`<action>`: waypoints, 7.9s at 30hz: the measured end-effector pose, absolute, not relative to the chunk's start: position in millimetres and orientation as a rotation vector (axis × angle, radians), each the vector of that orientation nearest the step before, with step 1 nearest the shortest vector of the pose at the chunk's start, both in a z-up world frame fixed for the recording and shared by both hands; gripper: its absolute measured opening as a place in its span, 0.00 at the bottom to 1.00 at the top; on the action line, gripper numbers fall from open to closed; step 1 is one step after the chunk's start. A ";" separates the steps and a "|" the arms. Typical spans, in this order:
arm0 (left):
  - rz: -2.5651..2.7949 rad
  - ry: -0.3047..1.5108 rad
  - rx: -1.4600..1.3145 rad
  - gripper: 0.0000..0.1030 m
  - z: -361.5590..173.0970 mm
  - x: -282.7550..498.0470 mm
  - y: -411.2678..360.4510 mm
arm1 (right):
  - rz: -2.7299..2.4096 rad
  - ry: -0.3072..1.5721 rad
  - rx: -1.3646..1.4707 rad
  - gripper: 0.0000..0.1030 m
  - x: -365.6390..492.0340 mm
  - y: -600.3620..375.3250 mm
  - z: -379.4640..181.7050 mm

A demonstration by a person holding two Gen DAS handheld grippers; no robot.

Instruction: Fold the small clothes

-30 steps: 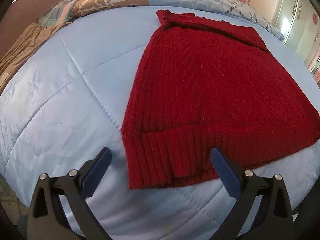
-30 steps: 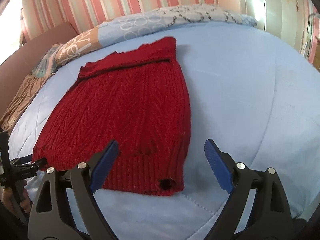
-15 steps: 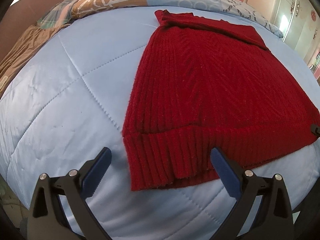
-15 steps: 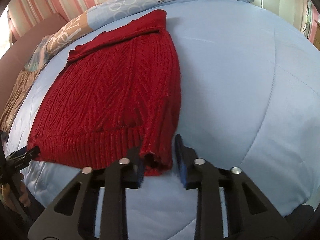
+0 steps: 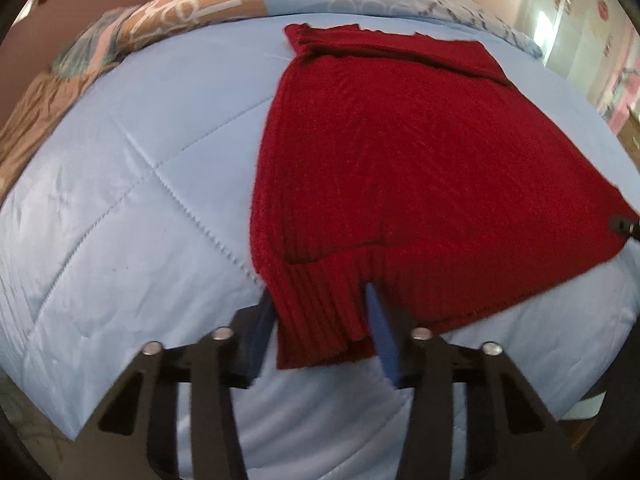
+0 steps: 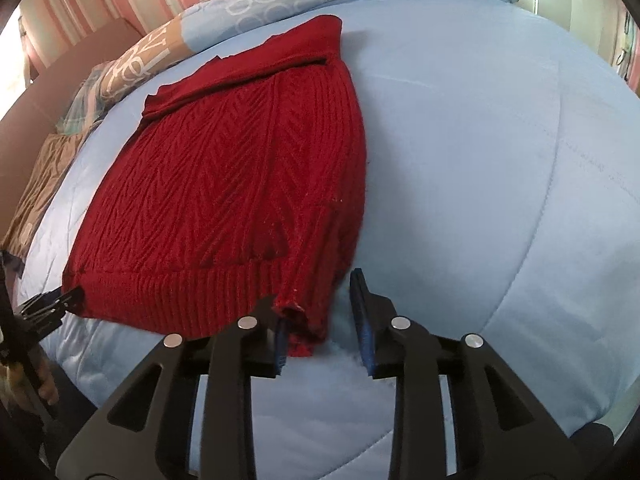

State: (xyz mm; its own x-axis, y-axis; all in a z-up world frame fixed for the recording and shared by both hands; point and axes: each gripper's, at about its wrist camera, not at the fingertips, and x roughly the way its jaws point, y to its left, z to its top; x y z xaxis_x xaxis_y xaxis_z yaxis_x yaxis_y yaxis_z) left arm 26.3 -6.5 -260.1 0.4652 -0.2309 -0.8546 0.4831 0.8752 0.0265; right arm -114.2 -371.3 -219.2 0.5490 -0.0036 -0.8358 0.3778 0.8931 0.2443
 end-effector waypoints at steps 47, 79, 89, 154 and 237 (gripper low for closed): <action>-0.536 0.712 0.095 0.11 -157.0 109.6 -6.2 | -0.182 0.676 0.249 0.08 -50.1 -387.7 -137.8; -0.455 0.548 0.138 0.08 -154.1 349.5 -135.4 | -0.253 0.577 0.275 0.08 186.7 -493.1 -159.7; -0.416 0.672 0.189 0.08 -216.2 414.6 -158.1 | -0.265 0.725 0.296 0.08 245.2 -512.5 -211.6; -0.446 0.912 0.462 0.09 -266.1 460.3 -211.6 | -0.174 0.801 0.274 0.30 260.6 -502.6 -208.7; -0.433 0.871 0.297 0.76 -242.1 248.3 -219.0 | -0.243 0.715 0.817 0.76 88.0 -472.9 -252.4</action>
State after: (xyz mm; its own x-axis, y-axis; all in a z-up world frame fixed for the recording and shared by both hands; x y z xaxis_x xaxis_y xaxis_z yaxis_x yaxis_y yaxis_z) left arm 248.3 -219.0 -242.1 0.5664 -0.2437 -0.7873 0.4805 0.8738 0.0752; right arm 88.0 -472.9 -252.4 0.7433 0.0676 -0.6655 0.4588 0.6726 0.5807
